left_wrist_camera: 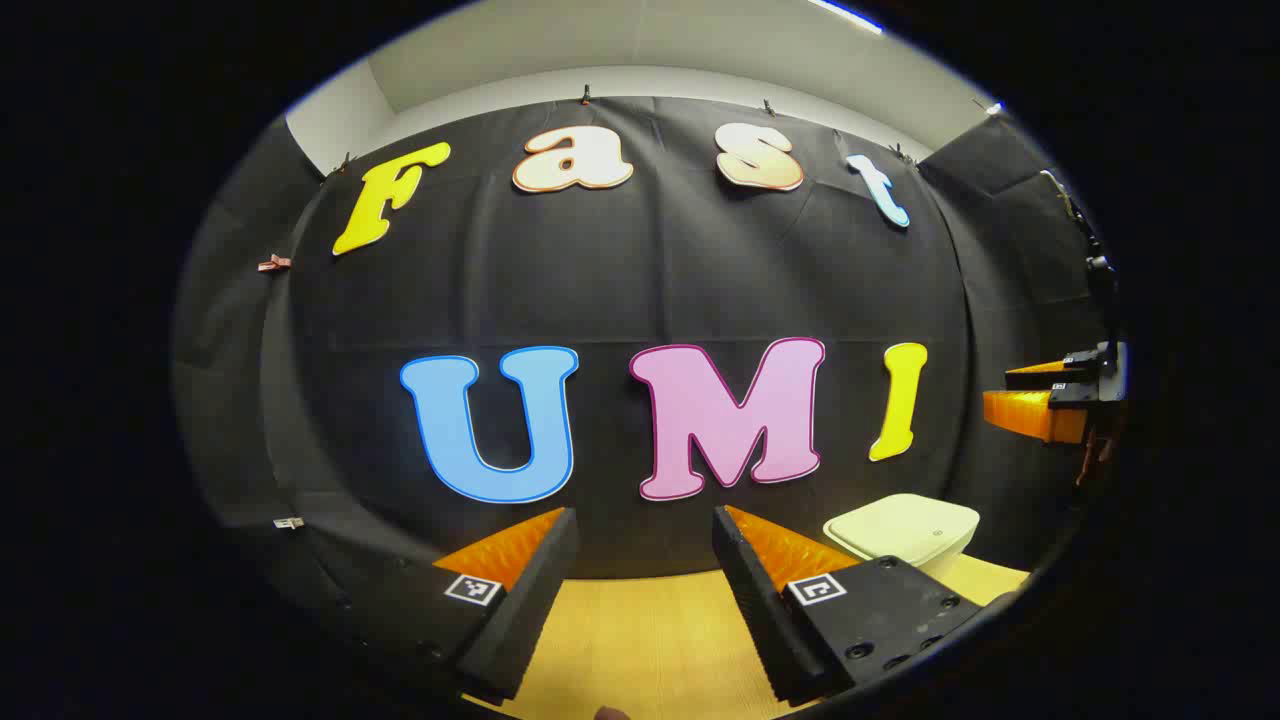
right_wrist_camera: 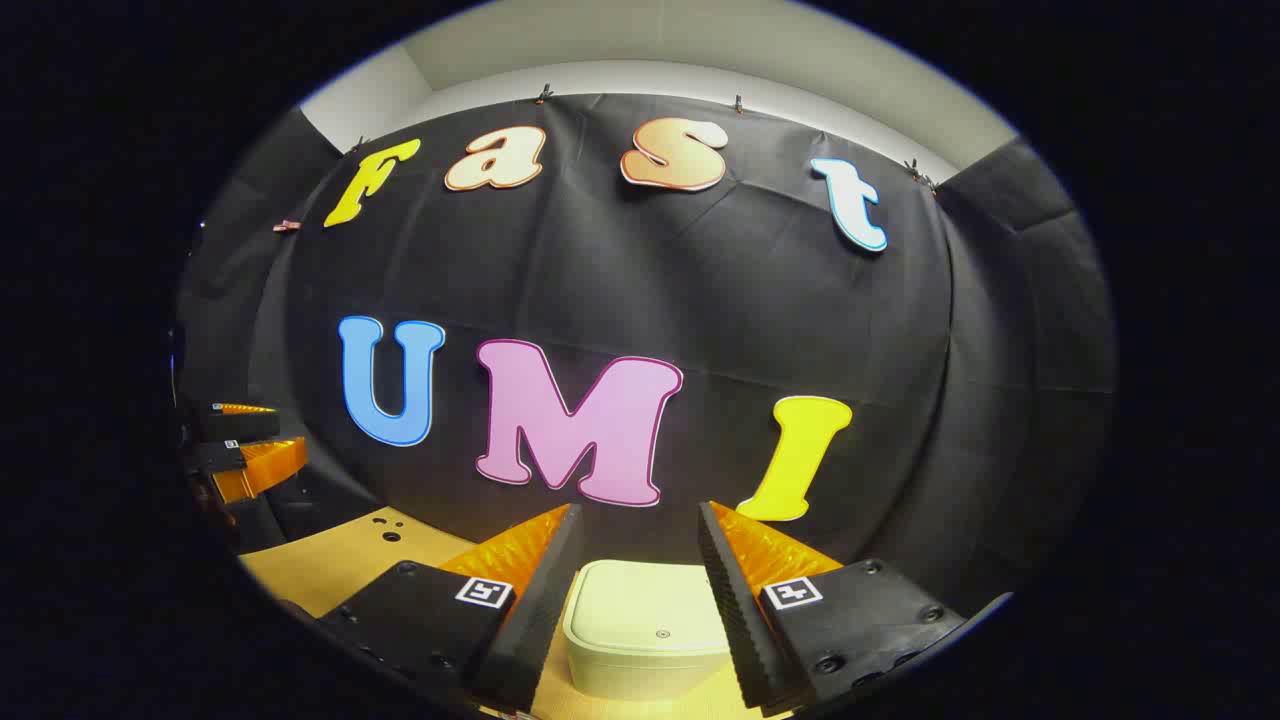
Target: Press the lid of the desktop garbage bin to open it, pick up the crumpled paper on the desktop and throw it into the bin, then pick up the pop can on the desktop and drop it into the bin, and finally close the garbage bin lid.
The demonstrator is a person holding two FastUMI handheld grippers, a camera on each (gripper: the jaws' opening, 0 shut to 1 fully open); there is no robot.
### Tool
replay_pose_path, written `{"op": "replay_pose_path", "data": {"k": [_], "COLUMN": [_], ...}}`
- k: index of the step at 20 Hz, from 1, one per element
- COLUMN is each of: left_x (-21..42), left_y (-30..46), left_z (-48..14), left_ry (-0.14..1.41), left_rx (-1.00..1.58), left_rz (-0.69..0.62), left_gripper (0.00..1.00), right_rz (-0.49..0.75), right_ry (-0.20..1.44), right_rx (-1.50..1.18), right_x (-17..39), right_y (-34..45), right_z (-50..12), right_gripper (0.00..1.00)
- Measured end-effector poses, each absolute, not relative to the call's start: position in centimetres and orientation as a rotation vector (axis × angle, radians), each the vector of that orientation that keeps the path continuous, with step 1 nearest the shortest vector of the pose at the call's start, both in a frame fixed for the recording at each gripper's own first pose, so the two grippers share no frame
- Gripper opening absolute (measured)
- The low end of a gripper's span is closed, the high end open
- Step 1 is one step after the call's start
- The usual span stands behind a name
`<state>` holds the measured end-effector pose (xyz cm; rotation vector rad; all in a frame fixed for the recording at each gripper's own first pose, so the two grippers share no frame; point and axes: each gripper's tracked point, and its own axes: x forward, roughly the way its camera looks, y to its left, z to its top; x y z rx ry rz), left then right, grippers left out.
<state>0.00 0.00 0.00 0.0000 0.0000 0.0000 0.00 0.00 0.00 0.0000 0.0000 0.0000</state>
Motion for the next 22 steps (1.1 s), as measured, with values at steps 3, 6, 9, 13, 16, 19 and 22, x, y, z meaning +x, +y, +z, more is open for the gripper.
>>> {"op": "replay_pose_path", "data": {"k": [3,6,9,13,16,19,22], "left_x": [-0.1,-0.2,-0.3,-0.4,-0.4,-0.6,-0.7], "left_y": [0.0,-0.1,-0.1,0.2,0.1,0.0,0.0], "left_z": [-0.2,-0.6,-0.8,-1.0,-1.1,-1.2,-1.5], "left_ry": [0.002,0.007,0.016,0.017,0.018,0.021,0.026], "left_rx": [0.002,0.004,0.001,0.001,-0.002,-0.002,-0.005], "left_rz": [0.002,0.002,0.006,0.016,0.019,0.018,0.017], "left_gripper": [0.88,0.89,0.88,0.88,0.88,0.88,0.88], "right_rz": [0.009,0.020,0.030,0.088,0.113,0.153,0.206], "right_ry": [0.014,0.027,0.054,0.059,0.058,0.134,0.276], "right_rx": [0.000,0.000,0.010,0.084,0.046,-0.014,-0.036], "right_x": [-0.1,0.0,-0.1,-0.3,-0.2,0.4,1.4], "right_y": [0.2,0.2,0.3,1.0,0.9,0.8,0.2], "right_z": [-0.3,-0.7,-1.4,-1.2,-1.4,-2.3,-4.6], "right_gripper": [0.76,0.53,0.32,0.06,0.05,0.05,0.05]}}
